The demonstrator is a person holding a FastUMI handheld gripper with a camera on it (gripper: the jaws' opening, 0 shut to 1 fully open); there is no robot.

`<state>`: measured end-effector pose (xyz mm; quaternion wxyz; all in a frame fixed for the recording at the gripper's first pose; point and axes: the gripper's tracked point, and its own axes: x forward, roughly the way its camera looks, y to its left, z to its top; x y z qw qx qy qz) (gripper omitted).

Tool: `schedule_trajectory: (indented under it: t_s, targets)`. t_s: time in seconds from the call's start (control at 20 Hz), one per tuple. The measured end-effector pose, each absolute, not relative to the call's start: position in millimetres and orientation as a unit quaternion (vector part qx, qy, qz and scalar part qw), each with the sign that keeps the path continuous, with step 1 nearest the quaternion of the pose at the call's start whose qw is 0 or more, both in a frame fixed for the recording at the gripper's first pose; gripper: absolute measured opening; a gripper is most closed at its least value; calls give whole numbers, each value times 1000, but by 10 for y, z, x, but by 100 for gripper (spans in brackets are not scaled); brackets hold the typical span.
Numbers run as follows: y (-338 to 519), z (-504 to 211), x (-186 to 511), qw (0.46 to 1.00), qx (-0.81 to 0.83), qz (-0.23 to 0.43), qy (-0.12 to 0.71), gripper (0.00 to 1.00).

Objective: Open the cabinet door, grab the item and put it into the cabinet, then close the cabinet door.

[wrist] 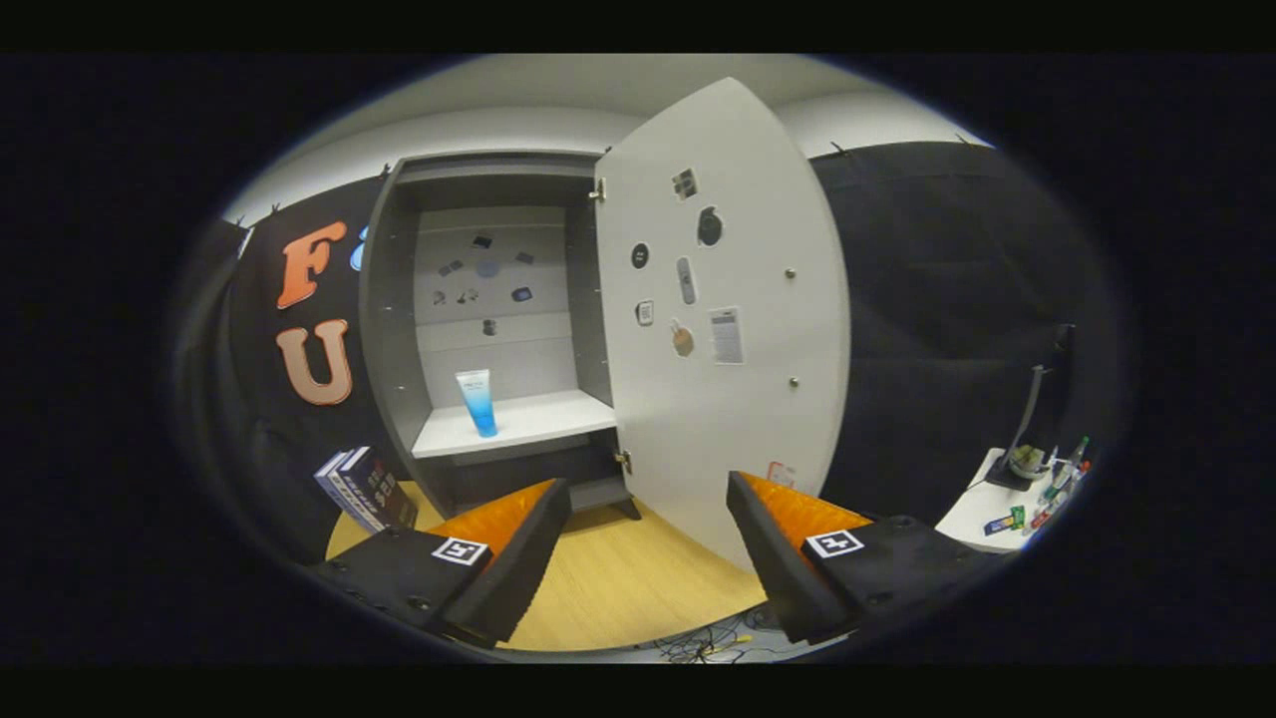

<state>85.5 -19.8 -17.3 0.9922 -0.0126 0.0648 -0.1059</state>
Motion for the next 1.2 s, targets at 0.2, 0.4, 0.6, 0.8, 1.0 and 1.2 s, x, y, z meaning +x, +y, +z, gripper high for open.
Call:
schedule_trajectory:
  t_s: [0.2, 0.4, 0.6, 0.8, 1.0, 1.2]
  targets:
    - [-779, -126, 664, 987, -12, -149, 64, 100]
    - [-1399, -84, 589, 982, -2, -180, 65, 100]
    - [-1962, -103, 722, 976, -14, -203, 72, 100]
    - [-2321, -121, 959, 976, -5, -206, 68, 100]
    - [-2460, -191, 1218, 979, 7, -191, 71, 100]
    - [-2432, -194, 1383, 983, 1, -172, 70, 99]
